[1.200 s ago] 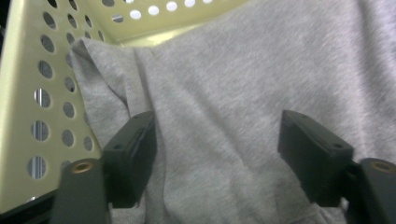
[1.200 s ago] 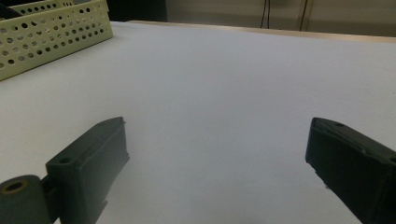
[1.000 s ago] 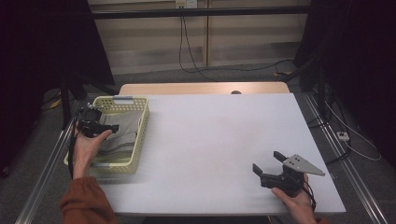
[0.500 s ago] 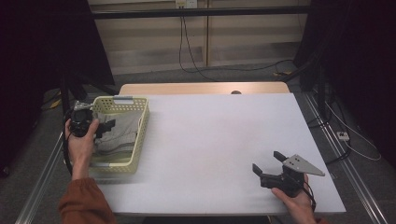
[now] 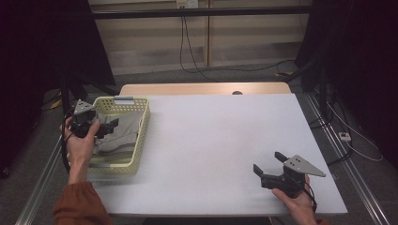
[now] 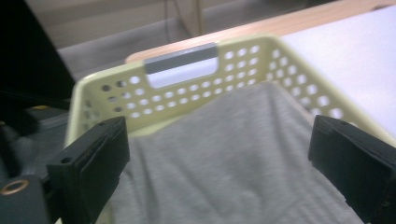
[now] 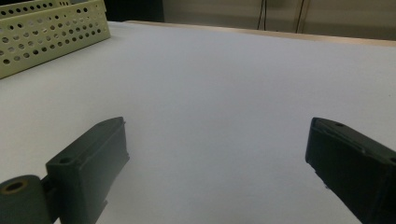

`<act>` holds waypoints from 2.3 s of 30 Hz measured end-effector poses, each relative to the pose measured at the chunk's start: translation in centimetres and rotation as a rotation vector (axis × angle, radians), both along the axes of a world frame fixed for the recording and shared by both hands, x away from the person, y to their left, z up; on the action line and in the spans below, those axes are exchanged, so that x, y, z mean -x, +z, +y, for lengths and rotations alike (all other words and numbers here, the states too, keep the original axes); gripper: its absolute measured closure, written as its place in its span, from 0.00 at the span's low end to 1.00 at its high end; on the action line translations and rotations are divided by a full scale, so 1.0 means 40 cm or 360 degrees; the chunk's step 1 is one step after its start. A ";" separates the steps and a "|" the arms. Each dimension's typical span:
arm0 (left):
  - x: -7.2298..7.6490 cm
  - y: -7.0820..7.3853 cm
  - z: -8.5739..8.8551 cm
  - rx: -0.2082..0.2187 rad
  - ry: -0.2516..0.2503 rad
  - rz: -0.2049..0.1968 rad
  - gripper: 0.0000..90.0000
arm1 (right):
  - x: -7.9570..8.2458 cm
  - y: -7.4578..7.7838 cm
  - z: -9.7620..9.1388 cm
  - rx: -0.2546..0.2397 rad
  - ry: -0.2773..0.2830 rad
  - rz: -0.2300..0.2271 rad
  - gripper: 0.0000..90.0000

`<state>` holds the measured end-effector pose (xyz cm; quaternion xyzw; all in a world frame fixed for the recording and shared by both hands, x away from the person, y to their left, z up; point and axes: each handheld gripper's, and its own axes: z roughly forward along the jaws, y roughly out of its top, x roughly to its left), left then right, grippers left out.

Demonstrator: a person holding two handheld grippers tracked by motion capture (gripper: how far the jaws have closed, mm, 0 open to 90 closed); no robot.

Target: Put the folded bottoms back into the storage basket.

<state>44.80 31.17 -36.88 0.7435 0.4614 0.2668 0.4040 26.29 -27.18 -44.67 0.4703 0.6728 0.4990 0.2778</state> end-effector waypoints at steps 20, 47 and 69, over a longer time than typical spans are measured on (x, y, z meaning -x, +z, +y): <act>0.071 0.028 0.020 0.0077 -0.0065 -0.0064 0.09 | -0.001 -0.001 0.000 0.0003 -0.0001 -0.0001 0.06; 0.165 0.024 0.021 0.0047 -0.0095 -0.0083 0.09 | -0.003 -0.001 0.003 0.0009 0.0006 0.0001 0.06; 0.240 0.025 0.004 -0.0002 -0.0126 -0.0128 0.09 | -0.003 0.000 0.006 0.0003 0.0006 -0.0001 0.06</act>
